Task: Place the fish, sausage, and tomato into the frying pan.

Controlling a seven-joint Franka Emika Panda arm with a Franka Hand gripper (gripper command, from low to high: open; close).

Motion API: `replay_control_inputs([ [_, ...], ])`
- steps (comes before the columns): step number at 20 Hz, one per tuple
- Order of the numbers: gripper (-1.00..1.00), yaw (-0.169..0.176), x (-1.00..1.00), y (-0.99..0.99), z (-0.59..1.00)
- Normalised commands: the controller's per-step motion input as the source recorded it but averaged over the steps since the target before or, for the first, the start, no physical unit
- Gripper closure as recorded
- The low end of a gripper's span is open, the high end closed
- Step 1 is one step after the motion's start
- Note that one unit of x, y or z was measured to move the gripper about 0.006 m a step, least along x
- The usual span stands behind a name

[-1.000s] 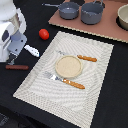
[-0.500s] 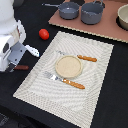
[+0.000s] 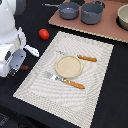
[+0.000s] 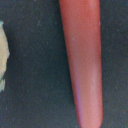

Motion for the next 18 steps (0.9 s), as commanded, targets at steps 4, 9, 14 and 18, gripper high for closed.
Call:
replay_control_inputs([
  [4,1.0,0.017,0.0,-0.04,-0.1],
  [9,1.0,0.009,0.0,0.0,-0.09],
  [14,1.0,0.001,0.09,-0.05,0.16],
  [18,1.0,0.033,0.51,0.38,1.0],
])
